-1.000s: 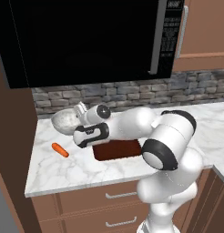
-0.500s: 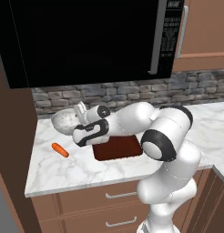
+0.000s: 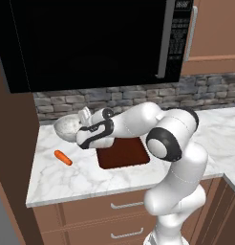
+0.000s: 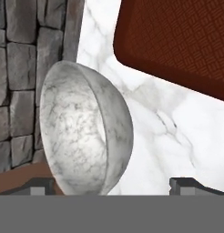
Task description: Place the two vegetables and bowl onto the tray for setting up a vegetable dip station.
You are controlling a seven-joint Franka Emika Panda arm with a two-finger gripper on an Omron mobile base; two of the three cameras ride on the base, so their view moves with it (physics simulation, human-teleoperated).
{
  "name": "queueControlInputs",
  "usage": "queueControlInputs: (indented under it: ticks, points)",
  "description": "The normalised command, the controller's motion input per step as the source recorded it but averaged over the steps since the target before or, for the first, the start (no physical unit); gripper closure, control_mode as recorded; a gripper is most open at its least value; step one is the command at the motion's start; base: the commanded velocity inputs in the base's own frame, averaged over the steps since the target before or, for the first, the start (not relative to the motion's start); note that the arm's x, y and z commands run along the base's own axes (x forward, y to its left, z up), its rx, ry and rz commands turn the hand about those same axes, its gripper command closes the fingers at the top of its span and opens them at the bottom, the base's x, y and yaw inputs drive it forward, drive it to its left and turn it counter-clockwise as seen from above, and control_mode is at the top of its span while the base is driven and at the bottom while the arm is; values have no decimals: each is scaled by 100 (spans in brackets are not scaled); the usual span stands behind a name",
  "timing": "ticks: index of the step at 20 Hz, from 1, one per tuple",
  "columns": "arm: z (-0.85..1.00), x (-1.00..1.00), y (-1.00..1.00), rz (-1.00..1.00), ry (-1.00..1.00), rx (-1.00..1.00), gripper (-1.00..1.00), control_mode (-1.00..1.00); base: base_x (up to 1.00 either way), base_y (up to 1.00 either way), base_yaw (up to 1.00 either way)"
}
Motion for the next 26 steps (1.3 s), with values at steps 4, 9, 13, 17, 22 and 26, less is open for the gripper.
queueControlInputs:
  ticks: [4,9,13,17,22,26]
  points:
    - [-5,21,0,0,4,0,-100,-100,0,0,0]
    - [-10,16,0,0,3,0,-100,-100,0,0,0]
    - [-16,14,1,0,7,0,-100,-100,0,0,0]
    - [-14,15,5,0,8,0,-100,-100,0,0,0]
    - [-6,22,3,0,4,0,-100,-100,0,0,0]
    - [-5,17,9,0,4,0,-100,-100,0,0,0]
